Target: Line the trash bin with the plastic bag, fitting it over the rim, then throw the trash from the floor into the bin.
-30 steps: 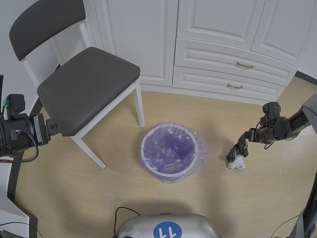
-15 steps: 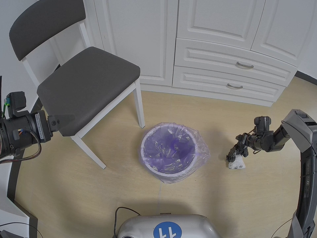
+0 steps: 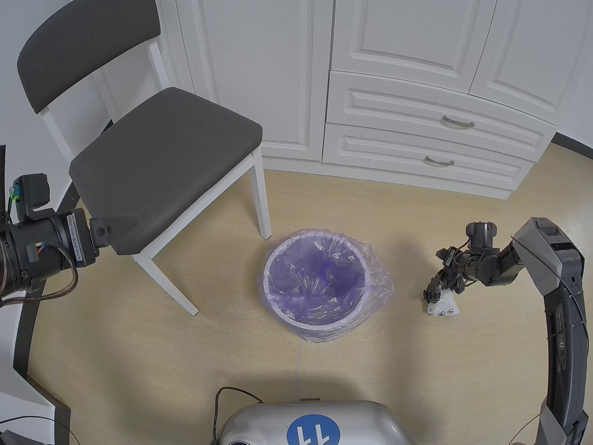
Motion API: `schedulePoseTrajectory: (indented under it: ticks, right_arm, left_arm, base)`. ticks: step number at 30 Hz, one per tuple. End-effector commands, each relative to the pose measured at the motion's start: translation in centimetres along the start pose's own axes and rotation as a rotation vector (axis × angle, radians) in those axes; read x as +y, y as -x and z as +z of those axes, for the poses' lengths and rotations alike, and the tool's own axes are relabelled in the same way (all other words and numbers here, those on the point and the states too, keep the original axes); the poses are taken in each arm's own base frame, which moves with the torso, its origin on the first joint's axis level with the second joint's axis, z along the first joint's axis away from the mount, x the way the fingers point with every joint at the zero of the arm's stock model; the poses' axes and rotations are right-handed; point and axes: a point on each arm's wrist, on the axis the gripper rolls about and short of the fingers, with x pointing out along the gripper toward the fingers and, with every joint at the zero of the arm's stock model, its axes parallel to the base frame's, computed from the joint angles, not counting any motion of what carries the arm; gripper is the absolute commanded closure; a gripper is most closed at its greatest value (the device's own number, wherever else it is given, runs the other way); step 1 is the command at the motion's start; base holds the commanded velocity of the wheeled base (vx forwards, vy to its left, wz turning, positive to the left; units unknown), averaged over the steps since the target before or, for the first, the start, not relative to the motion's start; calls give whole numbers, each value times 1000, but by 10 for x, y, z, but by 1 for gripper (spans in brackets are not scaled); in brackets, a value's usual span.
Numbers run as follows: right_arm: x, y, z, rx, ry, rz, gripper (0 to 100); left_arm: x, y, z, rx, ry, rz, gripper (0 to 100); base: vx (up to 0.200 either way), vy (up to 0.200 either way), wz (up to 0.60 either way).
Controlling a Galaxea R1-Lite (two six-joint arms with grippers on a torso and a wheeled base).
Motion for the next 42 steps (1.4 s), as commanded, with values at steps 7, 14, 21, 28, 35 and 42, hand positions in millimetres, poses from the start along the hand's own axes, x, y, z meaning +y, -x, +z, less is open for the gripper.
schedulePoseTrajectory:
  ticks: [7,14,21,28,35,42]
  right_arm:
    - [-14,-27,-8,-35,-13,-54,0]
    - [-19,-35,-13,-20,-12,-65,0]
    - [-22,-39,-14,4,-27,-81,0]
    - [-21,-46,-24,23,-30,-82,0]
    - [-16,-51,-33,22,-37,-78,0]
    - [-18,-58,-32,-20,-39,-115,0]
  left_arm:
    - [2,-5,-4,19,-9,8,0]
    - [2,-7,-7,6,-15,2,0]
    - [3,-9,-10,-13,-34,-4,0]
    - [4,-10,-12,-4,-48,-1,0]
    - [4,-11,-13,-3,-50,-1,0]
    - [4,-12,-13,4,-50,3,0]
  base:
    - [0,0,0]
    - [0,0,0]
    - [0,0,0]
    - [0,0,0]
    - [0,0,0]
    - [0,0,0]
